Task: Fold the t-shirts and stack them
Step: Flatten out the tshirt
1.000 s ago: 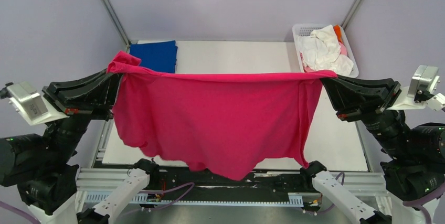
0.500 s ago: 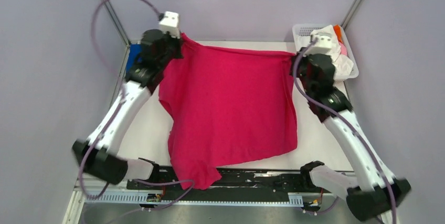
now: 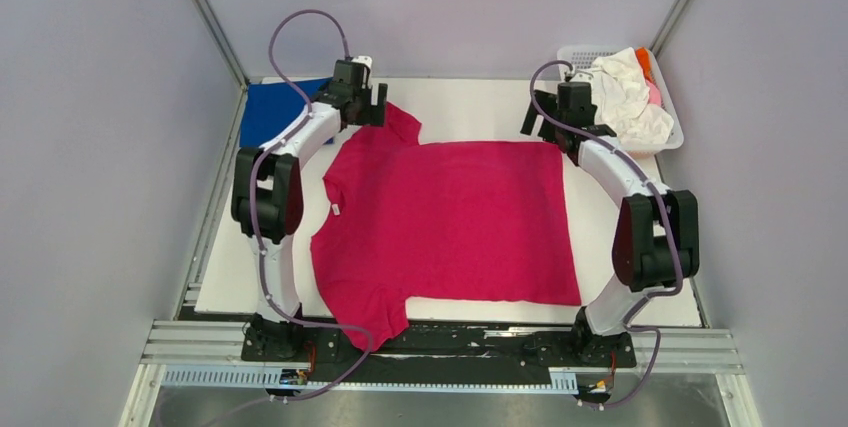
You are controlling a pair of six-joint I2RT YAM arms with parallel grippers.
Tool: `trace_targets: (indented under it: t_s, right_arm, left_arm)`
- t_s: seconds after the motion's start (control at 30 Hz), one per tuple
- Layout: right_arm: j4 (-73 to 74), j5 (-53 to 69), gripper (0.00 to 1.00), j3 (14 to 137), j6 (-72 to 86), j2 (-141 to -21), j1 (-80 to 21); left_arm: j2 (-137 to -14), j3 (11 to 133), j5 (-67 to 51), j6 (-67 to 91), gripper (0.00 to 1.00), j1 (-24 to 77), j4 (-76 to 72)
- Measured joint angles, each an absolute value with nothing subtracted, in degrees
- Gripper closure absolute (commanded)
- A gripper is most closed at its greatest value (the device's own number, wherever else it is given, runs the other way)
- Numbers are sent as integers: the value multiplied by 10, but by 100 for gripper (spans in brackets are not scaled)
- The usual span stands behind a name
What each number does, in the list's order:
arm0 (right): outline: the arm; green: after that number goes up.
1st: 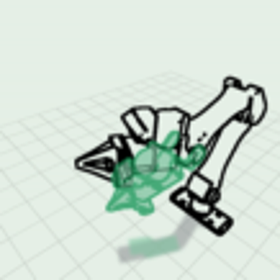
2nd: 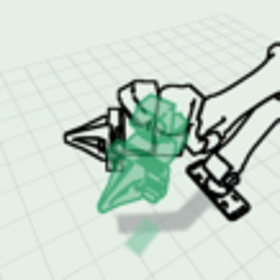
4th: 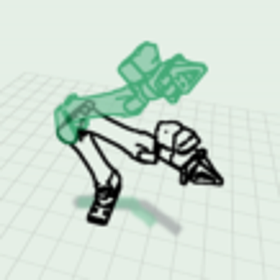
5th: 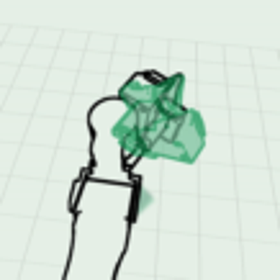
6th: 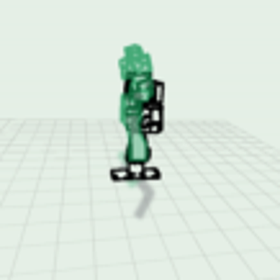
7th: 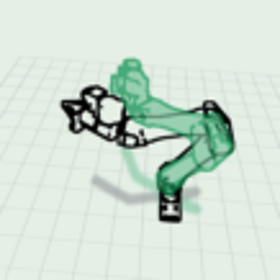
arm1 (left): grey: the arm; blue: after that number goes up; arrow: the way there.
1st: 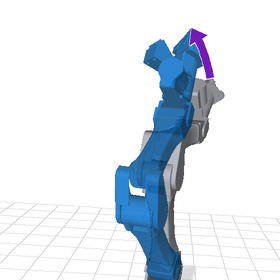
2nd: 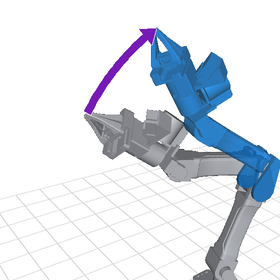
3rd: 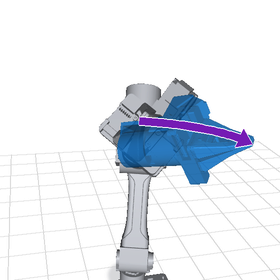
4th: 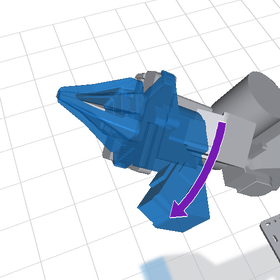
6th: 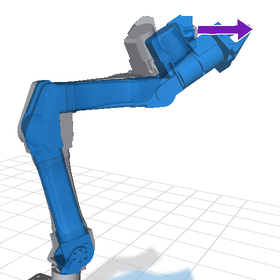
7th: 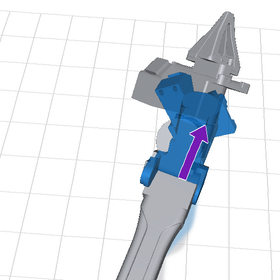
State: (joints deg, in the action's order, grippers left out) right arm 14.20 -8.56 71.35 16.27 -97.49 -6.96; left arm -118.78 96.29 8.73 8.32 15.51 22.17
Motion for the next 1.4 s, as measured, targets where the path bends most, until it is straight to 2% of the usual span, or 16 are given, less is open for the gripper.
trace_targets:
  t_s: [0.23,0.47,0.67,0.93,1.4]
  right_arm:
    - [134,-18,0,695,190,-912,-70]
    - [131,76,0,628,213,-881,-70]
    - [139,93,0,598,226,-881,-71]
    - [138,76,0,592,241,-885,-61]
    - [138,56,0,584,246,-912,-49]
  left_arm:
    - [-1099,959,43,118,0,158,194]
    - [-1073,881,-34,178,0,158,170]
    - [-1131,879,-99,237,0,158,156]
    - [-1279,969,-152,311,0,158,135]
    - [-1343,1029,-183,387,0,158,45]
